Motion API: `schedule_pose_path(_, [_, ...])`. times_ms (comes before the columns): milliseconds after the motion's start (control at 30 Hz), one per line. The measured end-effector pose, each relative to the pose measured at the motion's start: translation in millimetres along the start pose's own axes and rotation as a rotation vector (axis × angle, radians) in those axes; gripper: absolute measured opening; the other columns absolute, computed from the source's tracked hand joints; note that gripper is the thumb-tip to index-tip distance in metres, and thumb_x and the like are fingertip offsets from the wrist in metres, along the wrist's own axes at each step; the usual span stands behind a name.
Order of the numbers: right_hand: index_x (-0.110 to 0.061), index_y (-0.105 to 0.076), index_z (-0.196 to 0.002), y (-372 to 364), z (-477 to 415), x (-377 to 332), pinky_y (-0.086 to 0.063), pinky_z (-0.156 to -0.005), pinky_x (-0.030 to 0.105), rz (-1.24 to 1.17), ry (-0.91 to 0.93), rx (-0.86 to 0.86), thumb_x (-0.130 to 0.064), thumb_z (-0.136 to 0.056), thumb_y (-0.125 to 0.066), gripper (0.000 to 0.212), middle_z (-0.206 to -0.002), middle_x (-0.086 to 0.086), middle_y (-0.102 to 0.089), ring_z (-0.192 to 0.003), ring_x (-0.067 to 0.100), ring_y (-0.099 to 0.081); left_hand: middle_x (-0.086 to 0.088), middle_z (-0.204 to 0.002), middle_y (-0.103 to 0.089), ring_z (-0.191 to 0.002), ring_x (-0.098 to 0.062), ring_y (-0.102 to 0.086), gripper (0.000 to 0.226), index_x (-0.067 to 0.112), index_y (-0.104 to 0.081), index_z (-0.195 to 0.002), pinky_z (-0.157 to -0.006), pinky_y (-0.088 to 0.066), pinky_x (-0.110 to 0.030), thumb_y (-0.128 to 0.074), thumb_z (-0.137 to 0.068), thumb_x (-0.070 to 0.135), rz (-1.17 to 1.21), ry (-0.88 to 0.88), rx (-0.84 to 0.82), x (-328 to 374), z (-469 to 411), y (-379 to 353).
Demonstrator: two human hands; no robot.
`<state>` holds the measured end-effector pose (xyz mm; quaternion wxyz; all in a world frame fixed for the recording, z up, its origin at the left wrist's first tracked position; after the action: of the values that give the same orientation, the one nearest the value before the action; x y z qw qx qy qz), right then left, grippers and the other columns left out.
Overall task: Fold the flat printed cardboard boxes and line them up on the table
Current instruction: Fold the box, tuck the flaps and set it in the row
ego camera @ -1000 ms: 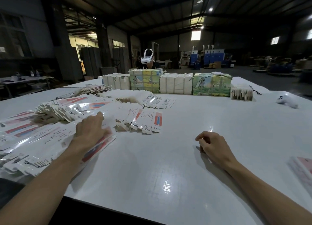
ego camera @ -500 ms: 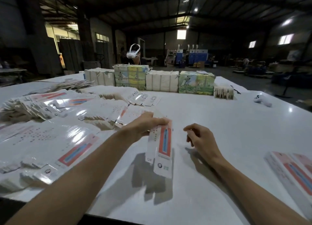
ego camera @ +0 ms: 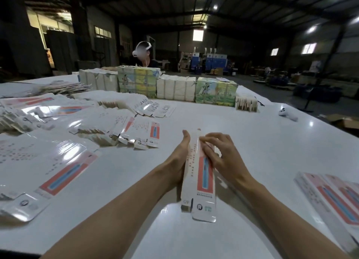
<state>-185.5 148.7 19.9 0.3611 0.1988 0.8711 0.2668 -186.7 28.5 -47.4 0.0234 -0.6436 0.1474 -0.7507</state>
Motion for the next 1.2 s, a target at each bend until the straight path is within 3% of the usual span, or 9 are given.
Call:
schedule_pose_path(100, [-0.021, -0.072, -0.124, -1.8, -1.8, 4.2, -0.050, -0.085, 0.007, -0.076, -0.037, -0.034, -0.027, -0.104, -0.062, 0.023, -0.130, -0.008, -0.059, -0.126, 0.008, -0.051, -0.008, -0.069, -0.063, -0.059, -0.022, -0.067, 0.074, 0.023, -0.074, -0.089, -0.061, -0.061, -0.031, -0.025, -0.100, 0.077, 0.024, -0.023, -0.008, 3.2, 2.8, -2.0])
schedule_pose_path(267, [-0.027, -0.067, -0.117, -9.2, -1.4, 15.0, -0.063, -0.059, 0.028, -0.283, -0.187, -0.097, -0.028, -0.104, -0.062, 0.014, -0.122, -0.010, -0.056, -0.116, 0.018, -0.063, -0.013, -0.092, -0.066, -0.069, -0.019, -0.071, 0.058, 0.055, -0.078, -0.089, -0.074, -0.062, -0.034, -0.025, -0.102, 0.075, 0.004, -0.085, -0.071, 9.3, 7.6, -7.6])
schedule_pose_path(433, [-0.026, -0.062, -0.138, -4.8, 1.4, 3.4, -0.057, -0.088, 0.026, 0.000, -0.072, -0.059, -0.040, -0.108, -0.053, 0.035, -0.136, -0.014, -0.057, -0.118, 0.006, -0.062, -0.011, -0.080, -0.073, -0.065, -0.024, -0.074, 0.078, 0.022, -0.077, -0.105, -0.063, -0.062, -0.033, -0.024, -0.099, 0.079, -0.030, -0.041, 0.018, 1.4, -3.0, 7.8])
schedule_pose_path(633, [-0.015, -0.071, -0.131, -1.6, 1.2, -1.3, -0.048, -0.097, 0.023, 0.043, -0.076, -0.055, -0.032, -0.106, -0.058, 0.033, -0.139, -0.007, -0.058, -0.127, 0.007, -0.051, -0.007, -0.071, -0.072, -0.059, -0.021, -0.073, 0.070, 0.023, -0.075, -0.089, -0.056, -0.059, -0.028, -0.029, -0.100, 0.075, -0.102, -0.061, 0.036, -0.5, -6.4, 10.6])
schedule_pose_path(767, [-0.011, -0.073, -0.116, 7.4, -1.1, -2.8, -0.061, -0.091, 0.037, -0.069, -0.102, -0.013, -0.027, -0.102, -0.066, 0.022, -0.141, -0.004, -0.054, -0.126, 0.016, -0.055, -0.005, -0.072, -0.075, -0.058, -0.020, -0.074, 0.074, 0.033, -0.080, -0.071, -0.056, -0.058, -0.026, -0.027, -0.102, 0.074, -0.183, -0.081, 0.029, 3.6, -7.3, 7.6])
schedule_pose_path(967, [-0.011, -0.075, -0.089, 8.2, -7.3, 7.5, -0.061, -0.066, 0.025, -0.256, -0.281, -0.078, -0.035, -0.103, -0.064, 0.030, -0.139, -0.004, -0.052, -0.110, 0.021, -0.065, -0.008, -0.083, -0.078, -0.065, -0.022, -0.076, 0.066, 0.024, -0.076, -0.100, -0.061, -0.060, -0.025, -0.027, -0.105, 0.068, -0.315, -0.129, -0.010, 12.9, -6.3, 0.4])
schedule_pose_path(1033, [-0.010, -0.078, -0.087, 7.7, -7.5, 8.6, -0.062, -0.075, 0.026, -0.258, -0.275, -0.116, -0.035, -0.102, -0.065, 0.032, -0.140, -0.006, -0.054, -0.107, 0.017, -0.067, -0.003, -0.079, -0.078, -0.062, -0.017, -0.075, 0.060, 0.021, -0.070, -0.106, -0.059, -0.058, -0.022, -0.024, -0.109, 0.060, -0.321, -0.155, -0.048, 15.4, -4.4, -2.4])
schedule_pose_path(1100, [-0.009, -0.080, -0.084, 8.7, -7.4, 12.3, -0.060, -0.081, 0.030, -0.342, -0.288, -0.118, -0.033, -0.102, -0.066, 0.033, -0.140, -0.007, -0.057, -0.103, 0.026, -0.070, -0.001, -0.081, -0.078, -0.064, -0.017, -0.075, 0.058, 0.020, -0.066, -0.111, -0.061, -0.059, -0.023, -0.022, -0.110, 0.057, -0.327, -0.179, -0.093, 19.0, 0.9, -10.4])
schedule_pose_path(1200, [-0.004, -0.081, -0.084, 10.9, -4.9, 18.5, -0.055, -0.063, 0.027, -0.531, -0.319, -0.086, -0.029, -0.103, -0.066, 0.035, -0.137, -0.009, -0.062, -0.084, 0.047, -0.066, -0.012, -0.094, -0.076, -0.075, -0.029, -0.073, 0.066, 0.014, -0.064, -0.122, -0.070, -0.061, -0.035, -0.026, -0.106, 0.065, -0.285, -0.186, -0.157, 20.1, 4.6, -23.9])
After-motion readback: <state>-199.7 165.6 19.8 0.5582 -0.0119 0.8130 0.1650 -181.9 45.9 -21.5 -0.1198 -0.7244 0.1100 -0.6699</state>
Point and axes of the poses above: each hand's wrist, its own z-axis away from the middle knuckle, its own y-axis out of the back of the hand, x = y × z, the point moved 10 cm from there along -z, towards the middle knuckle
